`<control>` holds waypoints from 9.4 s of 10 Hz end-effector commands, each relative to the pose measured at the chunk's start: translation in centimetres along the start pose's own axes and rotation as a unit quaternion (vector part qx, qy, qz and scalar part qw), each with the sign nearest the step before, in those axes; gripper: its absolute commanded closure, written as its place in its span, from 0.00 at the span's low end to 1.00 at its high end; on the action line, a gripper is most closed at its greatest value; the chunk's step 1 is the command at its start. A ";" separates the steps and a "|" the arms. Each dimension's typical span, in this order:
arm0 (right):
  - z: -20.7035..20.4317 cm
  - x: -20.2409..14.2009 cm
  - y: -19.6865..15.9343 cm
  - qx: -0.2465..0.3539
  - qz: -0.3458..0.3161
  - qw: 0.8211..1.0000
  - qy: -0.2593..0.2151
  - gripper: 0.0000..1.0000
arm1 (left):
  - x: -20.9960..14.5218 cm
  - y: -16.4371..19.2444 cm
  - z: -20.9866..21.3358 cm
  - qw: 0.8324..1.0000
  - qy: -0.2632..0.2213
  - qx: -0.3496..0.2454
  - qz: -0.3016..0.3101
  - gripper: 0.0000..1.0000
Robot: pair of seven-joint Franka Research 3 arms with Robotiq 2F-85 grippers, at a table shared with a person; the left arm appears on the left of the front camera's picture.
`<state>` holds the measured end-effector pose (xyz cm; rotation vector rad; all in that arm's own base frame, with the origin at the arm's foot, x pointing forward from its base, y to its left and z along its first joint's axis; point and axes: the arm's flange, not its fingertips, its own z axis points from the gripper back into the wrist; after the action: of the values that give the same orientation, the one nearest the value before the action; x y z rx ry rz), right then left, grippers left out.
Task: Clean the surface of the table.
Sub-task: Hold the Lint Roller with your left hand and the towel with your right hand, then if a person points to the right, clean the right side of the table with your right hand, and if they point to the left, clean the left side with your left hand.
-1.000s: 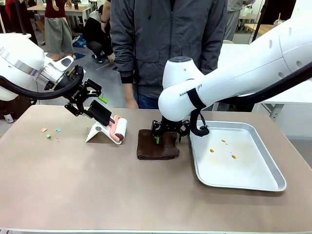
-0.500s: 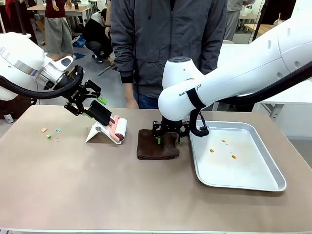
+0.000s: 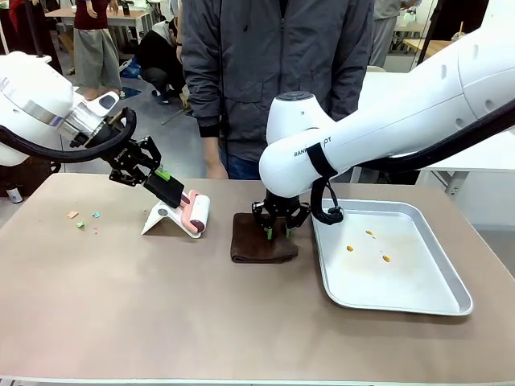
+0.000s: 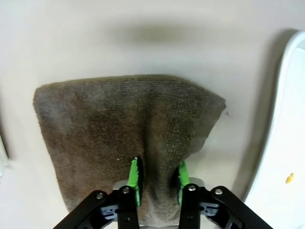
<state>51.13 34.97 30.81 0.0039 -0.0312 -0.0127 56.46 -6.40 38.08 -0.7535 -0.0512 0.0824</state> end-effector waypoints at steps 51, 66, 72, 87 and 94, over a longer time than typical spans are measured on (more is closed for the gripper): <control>8.6 -16.3 -45.9 0.704 -0.131 0.695 -0.067 1.00 | -10.5 25.6 23.8 0.928 0.033 -0.368 -0.034 1.00; 8.6 -16.3 -45.9 0.704 -0.131 0.695 -0.067 1.00 | -10.5 25.6 23.8 0.928 0.033 -0.368 -0.034 1.00; 8.6 -16.3 -45.9 0.704 -0.131 0.695 -0.067 1.00 | -10.5 25.6 23.8 0.928 0.033 -0.368 -0.034 1.00; 8.6 -16.3 -45.9 0.704 -0.131 0.695 -0.067 1.00 | -5.9 29.1 25.7 0.979 -0.103 -0.167 0.059 0.78; 8.6 -16.3 -45.9 0.704 -0.131 0.695 -0.067 1.00 | -3.0 30.6 23.8 0.987 -0.098 -0.073 0.108 0.94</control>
<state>34.06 -10.95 38.30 1.5797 -0.1825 -0.2895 50.01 31.84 33.90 -0.9047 -0.1947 0.3621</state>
